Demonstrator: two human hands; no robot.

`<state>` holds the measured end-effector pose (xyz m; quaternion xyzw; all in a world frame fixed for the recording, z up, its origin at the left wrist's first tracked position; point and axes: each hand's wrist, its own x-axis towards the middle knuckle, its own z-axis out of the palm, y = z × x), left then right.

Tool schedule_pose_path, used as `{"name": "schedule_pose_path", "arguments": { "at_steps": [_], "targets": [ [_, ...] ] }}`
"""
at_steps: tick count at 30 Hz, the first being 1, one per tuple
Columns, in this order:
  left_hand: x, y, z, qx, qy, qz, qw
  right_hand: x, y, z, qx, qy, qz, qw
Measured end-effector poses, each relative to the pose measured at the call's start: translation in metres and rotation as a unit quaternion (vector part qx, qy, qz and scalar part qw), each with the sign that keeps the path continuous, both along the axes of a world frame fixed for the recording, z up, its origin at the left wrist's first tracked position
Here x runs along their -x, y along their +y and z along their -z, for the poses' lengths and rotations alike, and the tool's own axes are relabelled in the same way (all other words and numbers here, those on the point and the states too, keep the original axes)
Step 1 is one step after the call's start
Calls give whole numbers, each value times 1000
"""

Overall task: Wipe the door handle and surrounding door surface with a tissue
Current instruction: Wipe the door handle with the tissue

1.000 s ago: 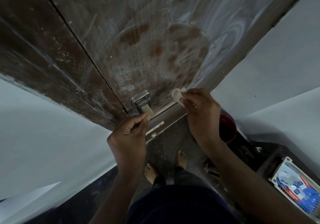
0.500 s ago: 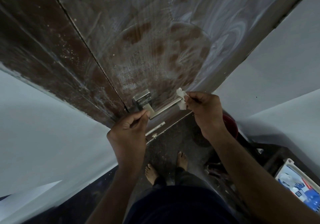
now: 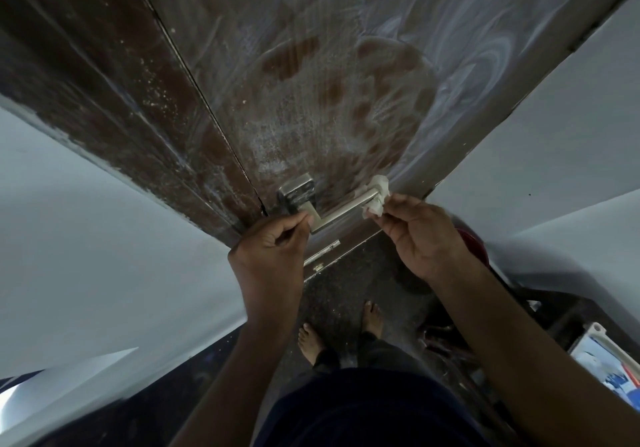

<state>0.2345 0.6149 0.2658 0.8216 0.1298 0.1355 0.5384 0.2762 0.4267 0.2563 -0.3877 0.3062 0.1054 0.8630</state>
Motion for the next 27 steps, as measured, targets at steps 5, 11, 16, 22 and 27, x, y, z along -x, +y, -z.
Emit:
{"name": "schedule_pose_path", "arguments": {
  "at_steps": [5, 11, 16, 22, 27],
  "targets": [
    [0, -1, 0, 4, 1, -1, 1000, 8, 14, 4, -30, 14, -5, 999],
    [0, 0, 0, -1, -11, 8, 1000, 11, 21, 8, -77, 6, 14, 997],
    [0, 1, -2, 5, -13, 17, 1000, 19, 47, 6, -61, 39, -43, 996],
    [0, 2, -1, 7, -12, 18, 1000, 21, 42, 0, -75, 52, -3, 996],
    [0, 2, -1, 9, -9, 21, 1000, 27, 52, -6, -58, 63, 31, 996]
  ]
}}
